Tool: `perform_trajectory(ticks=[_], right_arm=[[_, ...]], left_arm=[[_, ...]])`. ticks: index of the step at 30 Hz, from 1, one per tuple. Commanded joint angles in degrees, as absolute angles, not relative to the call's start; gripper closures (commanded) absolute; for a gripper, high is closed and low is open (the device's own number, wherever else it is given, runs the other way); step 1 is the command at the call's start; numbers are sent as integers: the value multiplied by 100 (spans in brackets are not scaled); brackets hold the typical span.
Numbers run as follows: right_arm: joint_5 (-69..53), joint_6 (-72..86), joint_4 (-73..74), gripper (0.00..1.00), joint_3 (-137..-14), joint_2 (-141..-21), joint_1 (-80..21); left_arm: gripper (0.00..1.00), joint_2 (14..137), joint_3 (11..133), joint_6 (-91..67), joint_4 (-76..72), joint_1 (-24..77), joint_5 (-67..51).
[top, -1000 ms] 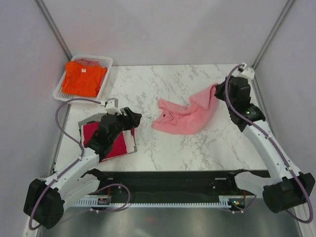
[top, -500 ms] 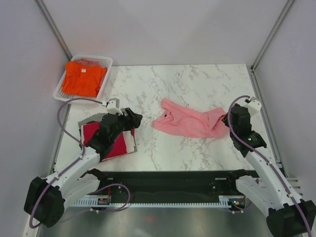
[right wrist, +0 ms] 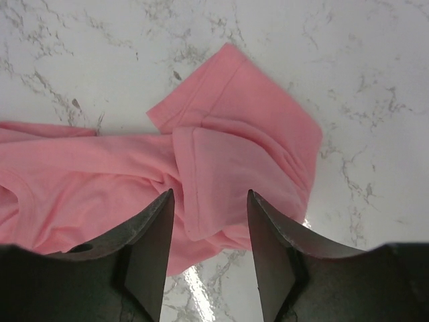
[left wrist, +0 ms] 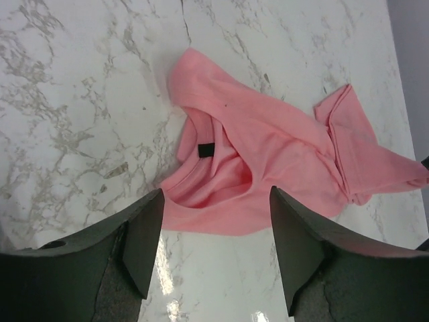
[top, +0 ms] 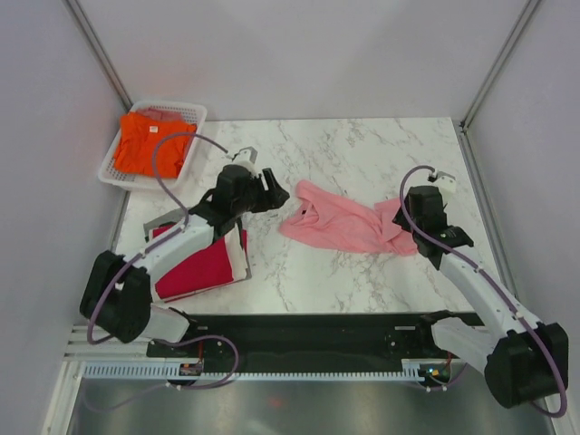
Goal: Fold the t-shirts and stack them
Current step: Flatten the tshirt out
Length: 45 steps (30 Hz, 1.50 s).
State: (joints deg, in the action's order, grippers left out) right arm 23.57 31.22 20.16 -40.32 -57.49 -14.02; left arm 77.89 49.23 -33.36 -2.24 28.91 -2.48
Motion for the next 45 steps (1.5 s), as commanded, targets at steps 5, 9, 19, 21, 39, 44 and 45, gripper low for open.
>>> perform_trajectory(ticks=[5,9,19,21,39,44,45], right_arm=[[1810,2883,1705,42,-4429,-6293,-1406],[1933,2874,1705,41,-4421,-6267,-1406],[2619,2909,1925,26,-4447,-6275,-1389],[2759,2970,1951,25,-4438,-6275,-1397],[2479,3190,1881,95,-4078,-6293,-1064],[2259,3120,1933,100,-4604,-6302,-888],[2224,3103,1994,100,-4762,-6276,-862]], left_arm=[[31,9640,6827,-2857,1001,3155,-1151],[34,10554,7908,-2655,1748,3243,-705],[27,11987,9263,-2892,2443,3191,-193],[28,12269,9499,-2892,2443,3173,-272],[98,11014,9905,-2443,2803,2751,158],[98,10258,10063,-2426,3023,2707,342],[98,10205,10116,-2443,3084,2698,360]])
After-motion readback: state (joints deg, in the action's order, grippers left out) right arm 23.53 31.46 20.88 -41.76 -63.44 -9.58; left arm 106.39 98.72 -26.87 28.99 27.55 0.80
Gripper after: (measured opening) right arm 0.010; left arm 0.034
